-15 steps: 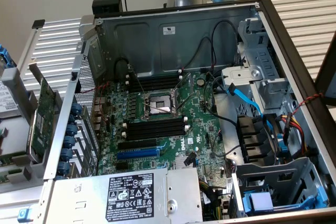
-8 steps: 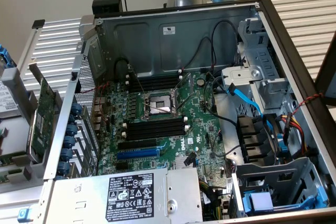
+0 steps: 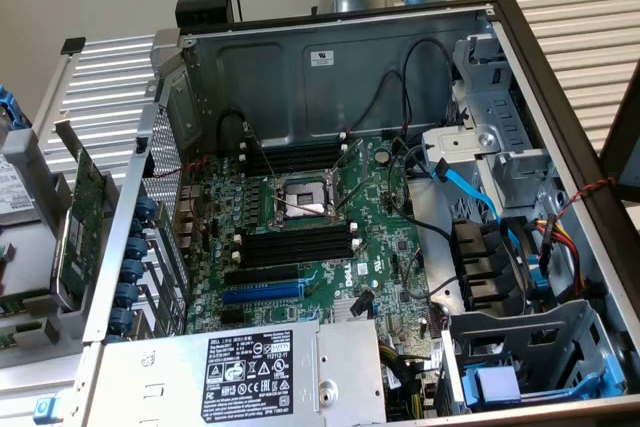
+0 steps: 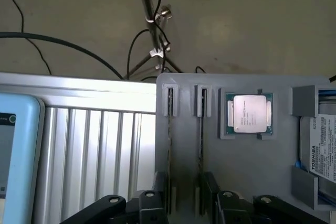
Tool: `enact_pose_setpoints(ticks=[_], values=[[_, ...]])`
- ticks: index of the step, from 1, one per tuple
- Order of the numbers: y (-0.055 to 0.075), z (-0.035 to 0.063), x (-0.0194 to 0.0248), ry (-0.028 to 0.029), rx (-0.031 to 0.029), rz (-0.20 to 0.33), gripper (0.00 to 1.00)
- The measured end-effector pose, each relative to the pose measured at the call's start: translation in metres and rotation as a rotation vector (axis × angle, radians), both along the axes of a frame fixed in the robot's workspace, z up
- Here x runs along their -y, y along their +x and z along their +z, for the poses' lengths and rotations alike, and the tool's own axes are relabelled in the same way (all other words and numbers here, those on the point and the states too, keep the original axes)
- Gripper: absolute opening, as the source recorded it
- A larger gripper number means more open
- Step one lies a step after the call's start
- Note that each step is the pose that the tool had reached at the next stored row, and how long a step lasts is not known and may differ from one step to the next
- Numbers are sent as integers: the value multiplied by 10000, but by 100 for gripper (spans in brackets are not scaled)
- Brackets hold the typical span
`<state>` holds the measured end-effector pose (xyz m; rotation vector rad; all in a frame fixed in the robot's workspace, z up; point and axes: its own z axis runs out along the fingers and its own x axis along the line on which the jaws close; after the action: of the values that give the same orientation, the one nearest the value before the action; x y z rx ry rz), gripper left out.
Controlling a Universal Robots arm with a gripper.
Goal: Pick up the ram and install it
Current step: 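Pick up the ram and move it above insertion slot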
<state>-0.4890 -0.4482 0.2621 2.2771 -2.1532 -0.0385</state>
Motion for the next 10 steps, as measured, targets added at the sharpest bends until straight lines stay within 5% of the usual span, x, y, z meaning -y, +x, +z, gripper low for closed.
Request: enact_pose_setpoints(ticks=[5,10], values=[[21,-91,21,0,0,9,41],[55,-183,104,1,1,36,41]])
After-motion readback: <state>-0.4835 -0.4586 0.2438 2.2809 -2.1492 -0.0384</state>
